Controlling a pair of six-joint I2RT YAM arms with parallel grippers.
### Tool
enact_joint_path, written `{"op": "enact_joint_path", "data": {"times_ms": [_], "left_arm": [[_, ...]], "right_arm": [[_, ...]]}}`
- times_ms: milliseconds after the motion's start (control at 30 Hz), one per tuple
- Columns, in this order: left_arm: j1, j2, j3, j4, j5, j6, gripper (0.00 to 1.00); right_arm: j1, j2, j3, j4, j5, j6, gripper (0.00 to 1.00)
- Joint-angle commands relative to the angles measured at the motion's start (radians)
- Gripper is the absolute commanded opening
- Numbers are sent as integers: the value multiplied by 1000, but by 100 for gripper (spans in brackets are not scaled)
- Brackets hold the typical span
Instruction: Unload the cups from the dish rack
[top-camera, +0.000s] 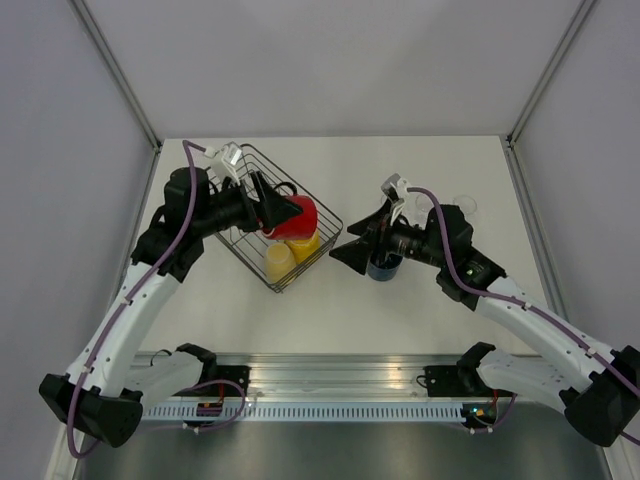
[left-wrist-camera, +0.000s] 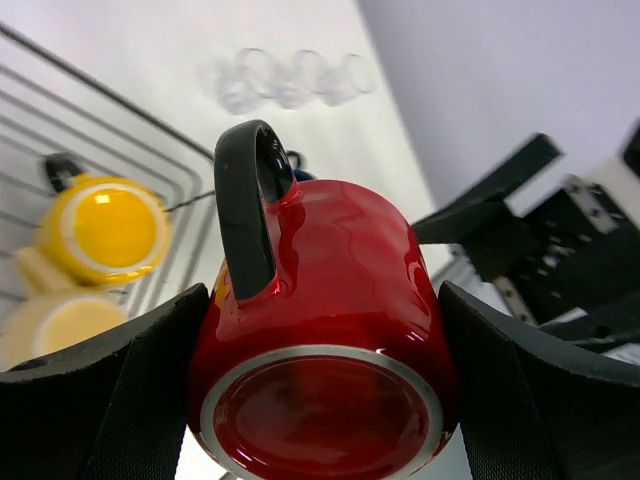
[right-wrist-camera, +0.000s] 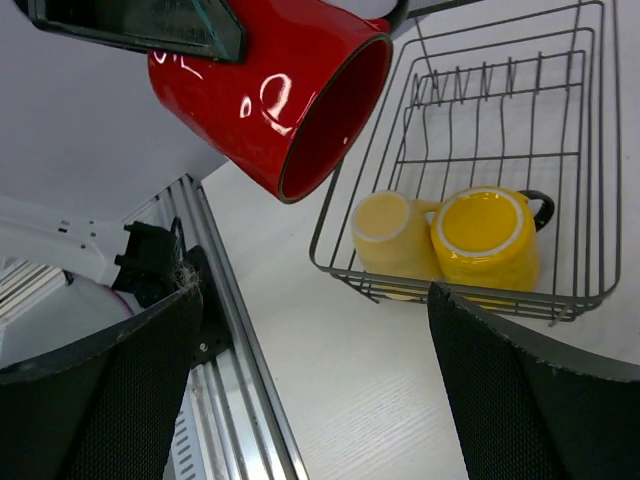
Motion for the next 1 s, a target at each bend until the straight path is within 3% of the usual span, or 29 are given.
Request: {"op": "enact_joint_path", "data": {"times_ms": [0, 100, 267, 433, 533, 633, 933, 967], "left_arm": [[-7, -60, -60, 278, 267, -162, 2], [-15, -76, -117, 420, 343, -271, 2], [-54, -93, -217, 693, 378, -476, 2], [-85, -93, -272, 775, 342, -579, 2], [-104, -87, -304, 851, 332, -630, 2], [-130, -73, -332, 925, 325, -706, 2], [-214, -28, -351, 968, 262, -748, 2], [-219, -28, -351, 967, 257, -750, 2]], "right_arm": [[3, -38, -73, 280, -180, 67, 97], [3, -56, -142, 510, -226, 143, 97], [4, -30, -118, 563, -310, 191, 95], [4, -12, -133, 745, -347, 289, 89], [6, -1, -123, 772, -364, 303, 84], [11, 10, -120, 816, -388, 326, 78], [41, 50, -109, 908, -431, 360, 57], [41, 47, -113, 908, -433, 352, 43]]}}
